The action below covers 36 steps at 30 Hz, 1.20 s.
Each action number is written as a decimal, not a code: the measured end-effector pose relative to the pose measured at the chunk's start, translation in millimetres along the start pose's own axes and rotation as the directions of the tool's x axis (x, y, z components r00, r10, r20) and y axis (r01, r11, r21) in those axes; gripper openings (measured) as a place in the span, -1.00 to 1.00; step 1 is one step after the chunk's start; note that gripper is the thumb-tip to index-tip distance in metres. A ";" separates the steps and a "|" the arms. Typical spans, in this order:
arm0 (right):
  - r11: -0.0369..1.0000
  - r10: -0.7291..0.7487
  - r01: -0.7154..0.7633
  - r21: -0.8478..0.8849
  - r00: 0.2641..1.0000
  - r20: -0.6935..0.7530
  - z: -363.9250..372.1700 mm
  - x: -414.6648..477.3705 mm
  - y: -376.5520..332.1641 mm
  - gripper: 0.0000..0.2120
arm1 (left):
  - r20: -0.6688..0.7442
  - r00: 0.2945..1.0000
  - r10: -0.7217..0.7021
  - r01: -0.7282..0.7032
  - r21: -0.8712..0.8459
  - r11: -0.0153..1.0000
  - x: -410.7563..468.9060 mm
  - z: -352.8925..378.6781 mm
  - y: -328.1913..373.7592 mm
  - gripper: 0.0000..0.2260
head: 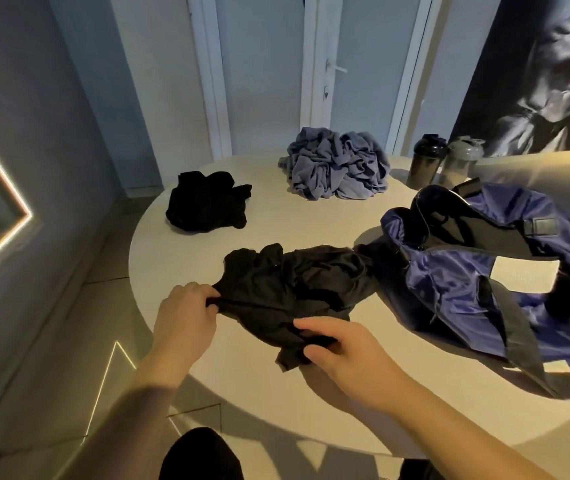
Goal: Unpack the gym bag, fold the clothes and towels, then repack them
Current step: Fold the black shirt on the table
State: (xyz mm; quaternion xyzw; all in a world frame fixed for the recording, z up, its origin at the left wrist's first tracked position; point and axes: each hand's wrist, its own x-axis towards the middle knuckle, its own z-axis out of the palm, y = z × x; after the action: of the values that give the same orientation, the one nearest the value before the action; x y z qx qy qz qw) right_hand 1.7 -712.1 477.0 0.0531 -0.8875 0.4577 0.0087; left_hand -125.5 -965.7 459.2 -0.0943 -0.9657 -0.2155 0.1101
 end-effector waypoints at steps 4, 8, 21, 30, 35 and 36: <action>0.996 -0.081 0.090 0.002 0.904 -0.420 -13.2 -0.2 4.7 -0.69 | -0.089 0.995 0.033 -0.046 -0.147 0.988 -5.0 -14.7 10.8 -0.69; 0.941 -0.076 -0.052 -0.334 0.931 -0.357 -28.3 23.3 22.6 -0.46 | 0.004 0.972 0.235 -0.222 -0.315 0.923 -25.5 -20.6 50.9 -0.69; 0.987 0.132 -0.150 -0.050 0.956 -0.261 -15.2 -28.4 21.5 -0.79 | -0.018 0.968 0.249 -0.250 -0.101 0.963 -23.5 1.5 17.5 -0.94; 0.996 -0.060 0.083 0.014 0.813 -0.579 -12.4 -37.3 26.6 -0.71 | 0.080 0.981 0.177 -0.119 -0.471 0.874 -29.6 -22.9 35.0 -0.65; 0.972 0.233 -0.200 0.120 0.847 -0.478 -11.7 -16.1 36.6 -0.32 | 0.249 0.941 0.228 -0.104 -0.428 0.898 -35.2 -15.4 79.1 -0.40; 0.960 0.276 -0.222 0.169 0.848 -0.453 -12.1 -13.2 37.9 -0.29 | 0.267 0.939 0.219 -0.108 -0.375 0.921 -34.3 -11.8 82.7 -0.38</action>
State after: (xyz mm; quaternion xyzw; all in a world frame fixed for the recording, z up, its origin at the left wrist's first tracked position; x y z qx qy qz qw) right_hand 10.6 -679.3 452.5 -0.1751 -0.8310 0.5025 0.1622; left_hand -71.7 -901.9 493.7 -0.2259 -0.9048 -0.3587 -0.0405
